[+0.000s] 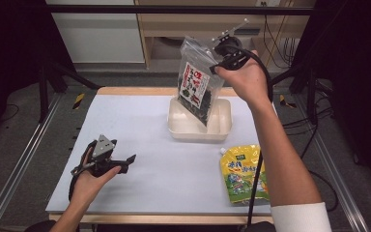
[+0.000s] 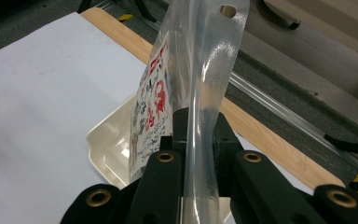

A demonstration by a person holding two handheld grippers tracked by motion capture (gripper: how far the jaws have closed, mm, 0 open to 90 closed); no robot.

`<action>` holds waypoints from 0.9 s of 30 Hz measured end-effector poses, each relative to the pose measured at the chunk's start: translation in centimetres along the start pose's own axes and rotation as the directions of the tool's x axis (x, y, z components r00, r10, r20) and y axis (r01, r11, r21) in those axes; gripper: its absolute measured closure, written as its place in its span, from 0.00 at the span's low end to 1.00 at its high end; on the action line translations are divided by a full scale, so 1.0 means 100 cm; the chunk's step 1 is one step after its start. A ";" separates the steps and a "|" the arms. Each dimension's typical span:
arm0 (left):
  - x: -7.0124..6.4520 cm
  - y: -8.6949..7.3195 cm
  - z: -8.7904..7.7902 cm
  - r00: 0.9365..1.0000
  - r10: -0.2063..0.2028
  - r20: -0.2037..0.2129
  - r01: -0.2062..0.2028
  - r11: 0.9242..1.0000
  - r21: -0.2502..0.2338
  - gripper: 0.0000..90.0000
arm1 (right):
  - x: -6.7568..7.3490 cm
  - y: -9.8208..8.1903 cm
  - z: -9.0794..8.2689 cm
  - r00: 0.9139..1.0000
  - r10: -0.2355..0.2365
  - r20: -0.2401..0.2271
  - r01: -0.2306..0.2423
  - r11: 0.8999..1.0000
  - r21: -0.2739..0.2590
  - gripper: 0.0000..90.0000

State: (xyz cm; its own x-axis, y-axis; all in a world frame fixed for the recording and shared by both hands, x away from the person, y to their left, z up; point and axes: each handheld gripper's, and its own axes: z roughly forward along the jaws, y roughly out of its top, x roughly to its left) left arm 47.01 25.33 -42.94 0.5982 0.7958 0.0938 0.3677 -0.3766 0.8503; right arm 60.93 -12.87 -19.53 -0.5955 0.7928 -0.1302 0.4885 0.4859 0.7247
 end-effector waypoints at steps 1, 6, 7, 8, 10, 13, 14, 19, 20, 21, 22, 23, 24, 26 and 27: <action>0.000 0.000 0.000 1.000 -0.001 0.000 0.001 1.000 0.001 0.11 | 0.001 0.000 0.003 1.000 -0.002 0.001 0.002 1.000 -0.002 0.94; 0.000 -0.001 0.002 1.000 0.002 0.002 -0.002 1.000 0.006 0.11 | 0.003 -0.001 0.016 1.000 -0.028 0.002 0.028 1.000 -0.007 0.94; 0.000 -0.001 0.002 1.000 0.004 0.003 -0.004 1.000 0.008 0.11 | 0.003 -0.002 0.018 0.999 -0.035 0.003 0.035 0.999 -0.010 0.94; -0.001 -0.001 0.003 1.000 0.007 0.002 -0.007 1.000 0.010 0.11 | 0.003 -0.002 0.020 0.999 -0.041 0.003 0.041 0.999 -0.012 0.94; -0.002 -0.001 0.004 1.000 0.010 0.003 -0.010 1.000 0.014 0.11 | 0.004 -0.005 0.024 0.999 -0.043 0.001 0.043 0.999 -0.023 0.94; -0.003 -0.001 0.004 1.000 0.014 0.002 -0.014 1.000 0.017 0.11 | 0.003 -0.008 0.027 0.999 -0.043 0.003 0.043 0.999 -0.033 0.94; -0.003 -0.001 0.004 1.000 0.014 0.002 -0.014 1.000 0.017 0.11 | 0.003 -0.008 0.027 0.999 -0.043 0.003 0.043 0.999 -0.033 0.94; -0.003 -0.002 0.004 1.000 0.016 0.002 -0.016 1.000 0.020 0.11 | 0.006 -0.016 0.035 0.999 -0.045 0.005 0.046 0.998 -0.041 0.94; -0.003 -0.002 0.004 1.000 0.018 0.002 -0.018 1.000 0.021 0.11 | 0.006 -0.018 0.036 0.999 -0.048 0.005 0.048 0.998 -0.043 0.94; -0.003 -0.002 0.004 1.000 0.018 0.002 -0.018 1.000 0.022 0.11 | 0.006 -0.019 0.037 0.999 -0.050 0.004 0.050 0.998 -0.045 0.94; -0.003 -0.002 0.004 1.000 0.017 0.003 -0.017 1.000 0.023 0.11 | 0.006 -0.020 0.039 0.999 -0.049 0.003 0.049 0.998 -0.046 0.94; -0.003 -0.002 0.004 1.000 0.017 0.003 -0.017 1.000 0.023 0.11 | 0.007 -0.021 0.040 0.999 -0.050 0.002 0.050 0.998 -0.049 0.94; -0.003 -0.002 0.004 1.000 0.018 0.003 -0.018 1.000 0.024 0.11 | 0.007 -0.021 0.040 0.999 -0.050 0.002 0.050 0.998 -0.049 0.94; -0.003 -0.002 0.005 1.000 0.018 0.003 -0.018 1.000 0.024 0.11 | 0.008 -0.024 0.044 0.999 -0.042 -0.010 0.042 0.998 -0.052 0.93; -0.003 -0.002 0.005 1.000 0.017 0.003 -0.017 1.000 0.024 0.11 | 0.009 -0.025 0.045 0.999 -0.045 -0.008 0.045 0.998 -0.052 0.93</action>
State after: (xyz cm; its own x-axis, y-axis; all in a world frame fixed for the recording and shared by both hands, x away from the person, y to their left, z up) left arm 47.09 24.97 -43.38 0.6065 0.7879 0.1070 0.3743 -0.4017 0.8358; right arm 62.07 -11.76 -24.47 -0.6223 0.7669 -0.1572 0.4278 0.5013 0.7522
